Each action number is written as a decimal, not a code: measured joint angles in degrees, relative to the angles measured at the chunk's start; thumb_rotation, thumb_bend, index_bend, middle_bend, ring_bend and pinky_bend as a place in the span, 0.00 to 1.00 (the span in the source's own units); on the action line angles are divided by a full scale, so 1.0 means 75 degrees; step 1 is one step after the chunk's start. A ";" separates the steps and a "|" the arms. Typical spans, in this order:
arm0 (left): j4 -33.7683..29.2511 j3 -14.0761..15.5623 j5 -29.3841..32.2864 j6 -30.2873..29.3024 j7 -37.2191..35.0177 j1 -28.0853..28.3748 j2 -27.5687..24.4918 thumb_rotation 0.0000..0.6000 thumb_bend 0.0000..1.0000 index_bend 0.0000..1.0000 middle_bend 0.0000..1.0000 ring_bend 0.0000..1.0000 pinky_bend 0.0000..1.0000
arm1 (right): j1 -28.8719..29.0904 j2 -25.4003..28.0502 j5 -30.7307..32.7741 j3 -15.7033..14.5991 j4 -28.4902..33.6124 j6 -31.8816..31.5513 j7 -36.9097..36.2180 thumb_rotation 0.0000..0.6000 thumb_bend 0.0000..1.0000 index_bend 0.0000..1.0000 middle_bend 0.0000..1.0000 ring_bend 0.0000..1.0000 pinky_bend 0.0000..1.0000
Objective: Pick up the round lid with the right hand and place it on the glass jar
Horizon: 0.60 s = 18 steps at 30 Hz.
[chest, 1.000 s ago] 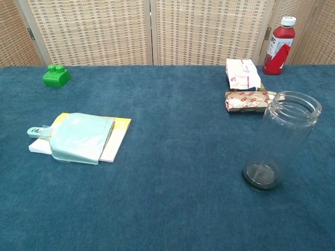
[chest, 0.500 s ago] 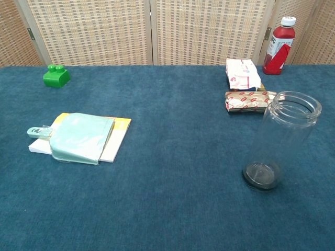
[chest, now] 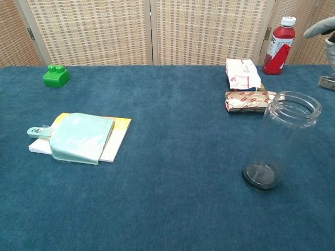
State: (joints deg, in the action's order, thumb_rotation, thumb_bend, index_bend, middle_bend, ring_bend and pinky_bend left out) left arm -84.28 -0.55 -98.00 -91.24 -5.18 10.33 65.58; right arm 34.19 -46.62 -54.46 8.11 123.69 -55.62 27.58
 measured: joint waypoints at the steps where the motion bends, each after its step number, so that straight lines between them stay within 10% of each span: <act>1: -0.0001 0.0000 0.0002 -0.0004 -0.0014 -0.0001 -0.0006 1.00 0.45 0.00 0.00 0.00 0.08 | 0.0095 -0.0006 0.0094 0.0017 0.0144 -0.0054 0.0167 1.00 0.39 0.63 0.05 0.00 0.00; 18: -0.0048 -0.0024 0.0004 -0.0137 -0.0138 -0.0054 -0.0099 1.00 0.45 0.00 0.00 0.00 0.08 | 0.0961 -0.0488 0.0871 -0.0116 0.1013 -0.0574 0.1436 1.00 0.39 0.63 0.05 0.00 0.00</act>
State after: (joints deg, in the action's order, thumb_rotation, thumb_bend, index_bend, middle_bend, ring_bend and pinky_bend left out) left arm -84.64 -0.73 -97.96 -92.27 -6.22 9.93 64.84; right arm 41.40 -50.27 -47.92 7.24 131.29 -59.93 38.35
